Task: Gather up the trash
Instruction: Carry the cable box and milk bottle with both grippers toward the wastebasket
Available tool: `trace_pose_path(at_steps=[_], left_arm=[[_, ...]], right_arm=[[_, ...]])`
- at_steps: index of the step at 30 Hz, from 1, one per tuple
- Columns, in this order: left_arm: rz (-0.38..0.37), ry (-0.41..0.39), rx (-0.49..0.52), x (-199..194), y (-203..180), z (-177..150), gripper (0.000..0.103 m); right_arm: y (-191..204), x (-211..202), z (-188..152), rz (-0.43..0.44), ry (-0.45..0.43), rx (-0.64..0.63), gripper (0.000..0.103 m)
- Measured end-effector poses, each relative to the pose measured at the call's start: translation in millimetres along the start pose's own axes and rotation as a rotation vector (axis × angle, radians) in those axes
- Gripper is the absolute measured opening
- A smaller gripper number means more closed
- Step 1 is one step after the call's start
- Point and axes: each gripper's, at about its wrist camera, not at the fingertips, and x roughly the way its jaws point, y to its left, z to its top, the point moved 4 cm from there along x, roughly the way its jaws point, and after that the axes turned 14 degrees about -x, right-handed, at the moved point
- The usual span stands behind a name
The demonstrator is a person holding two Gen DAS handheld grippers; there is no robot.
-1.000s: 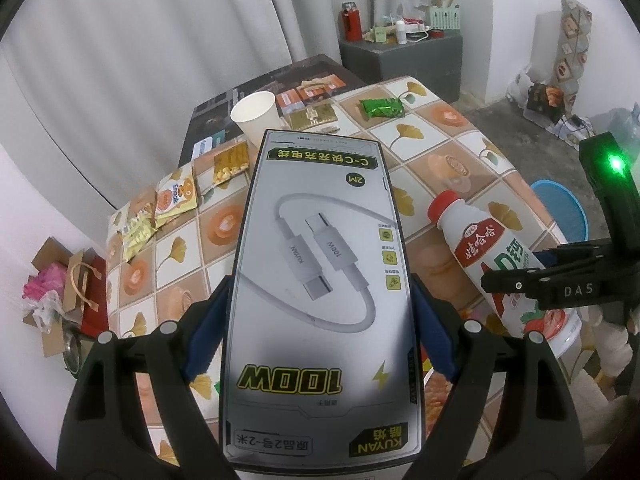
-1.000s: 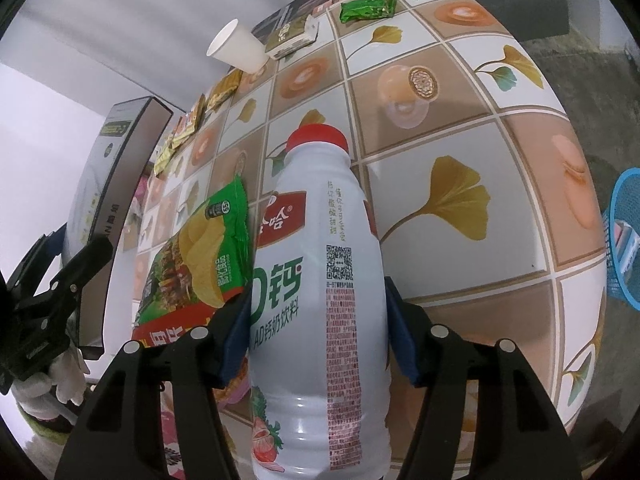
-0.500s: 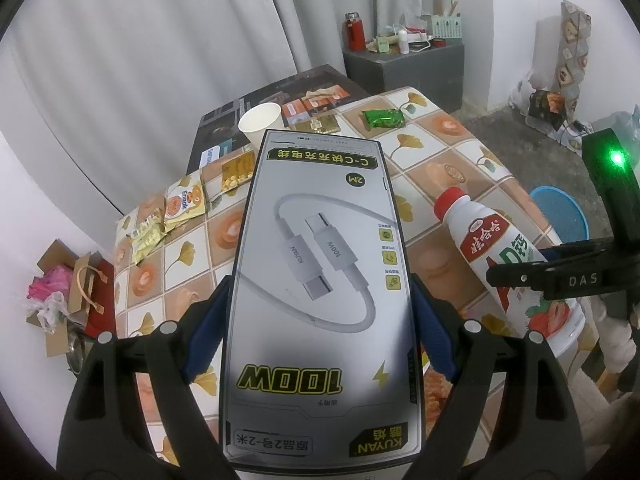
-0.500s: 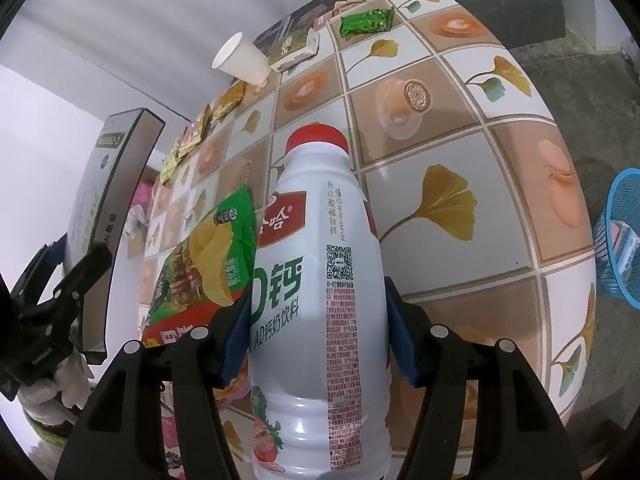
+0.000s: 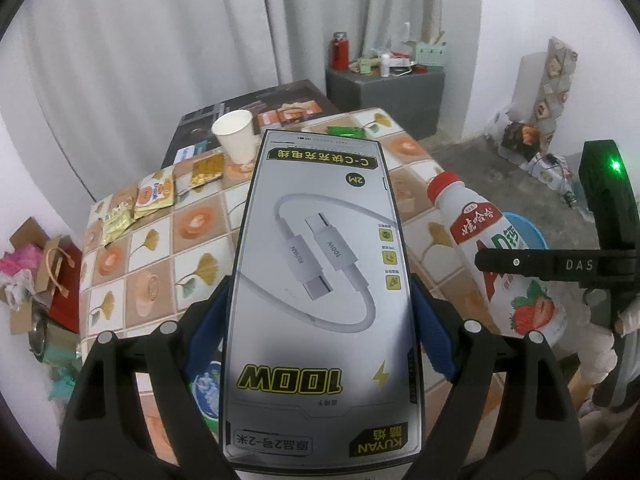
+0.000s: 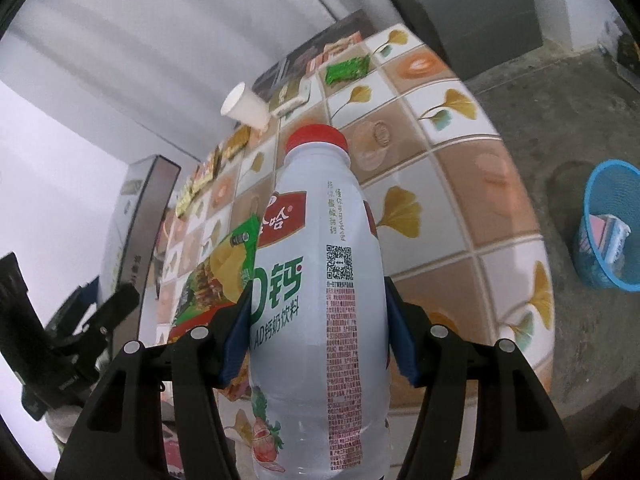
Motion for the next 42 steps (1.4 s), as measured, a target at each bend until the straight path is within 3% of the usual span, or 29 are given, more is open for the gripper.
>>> trace_pose_path(at_steps=[13, 27, 42], left_arm=[[-0.05, 0.04, 0.01, 3.6, -54.4, -22.3, 0.08], [-0.059, 0.018, 0.036, -6.8, -97.9, -32.6, 0.08], [-0.124, -0.001, 0.093, -7.7, -154.4, -37.1, 0.08]], right_arm=[[-47.9, -52.9, -39.7, 0.023, -0.128, 0.126, 0.058], [-85.3, -91.1, -68.9, 0.037, -0.19, 0.181, 0.058], [-120.1, -135.1, -96.5, 0.006, -0.271, 0.249, 0.058]])
